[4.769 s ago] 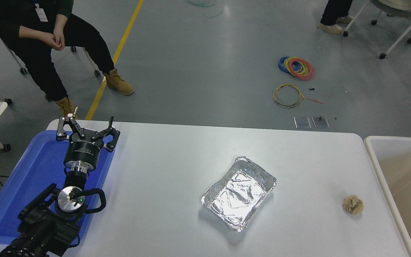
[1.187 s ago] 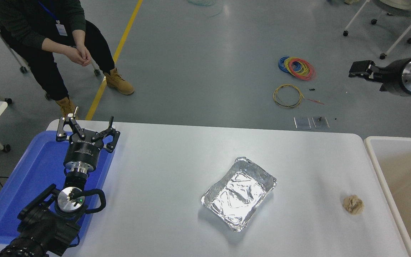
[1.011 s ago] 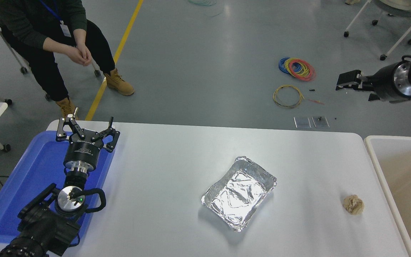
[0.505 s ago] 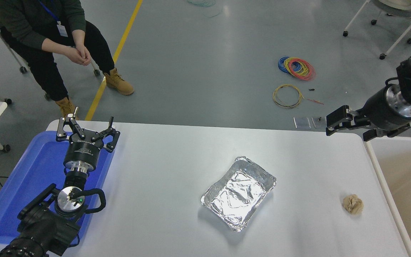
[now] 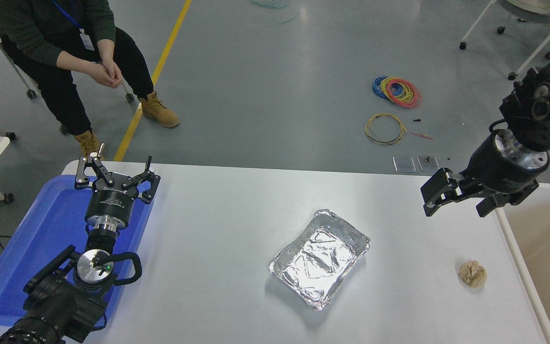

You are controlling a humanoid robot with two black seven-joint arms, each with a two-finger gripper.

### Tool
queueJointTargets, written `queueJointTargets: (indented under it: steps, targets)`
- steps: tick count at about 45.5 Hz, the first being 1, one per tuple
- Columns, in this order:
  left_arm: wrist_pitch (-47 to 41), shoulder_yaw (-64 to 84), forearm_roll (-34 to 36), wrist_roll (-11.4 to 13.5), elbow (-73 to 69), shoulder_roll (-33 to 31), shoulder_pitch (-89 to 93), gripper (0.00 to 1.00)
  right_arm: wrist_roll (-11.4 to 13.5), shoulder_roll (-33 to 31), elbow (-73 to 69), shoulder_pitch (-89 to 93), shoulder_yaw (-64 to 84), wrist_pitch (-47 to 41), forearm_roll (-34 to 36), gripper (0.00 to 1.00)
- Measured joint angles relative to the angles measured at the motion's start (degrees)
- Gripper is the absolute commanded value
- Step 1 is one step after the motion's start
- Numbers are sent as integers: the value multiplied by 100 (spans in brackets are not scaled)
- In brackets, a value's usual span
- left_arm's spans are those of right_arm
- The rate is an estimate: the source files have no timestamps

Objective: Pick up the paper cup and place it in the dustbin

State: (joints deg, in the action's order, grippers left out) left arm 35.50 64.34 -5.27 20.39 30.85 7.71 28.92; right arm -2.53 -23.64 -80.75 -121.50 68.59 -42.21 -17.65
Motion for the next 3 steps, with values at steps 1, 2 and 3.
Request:
queueJointTargets:
  steps: [1, 2, 3]
  targets:
    - [0, 0, 0, 0, 0, 0, 0, 100, 0, 7, -2, 0, -3, -4, 0, 100]
    - [0, 0, 0, 0, 0, 0, 0, 100, 0, 15, -5, 0, -6, -9, 0, 100]
    - [0, 0, 0, 0, 0, 1, 0, 100, 0, 21, -7, 0, -8, -12, 0, 100]
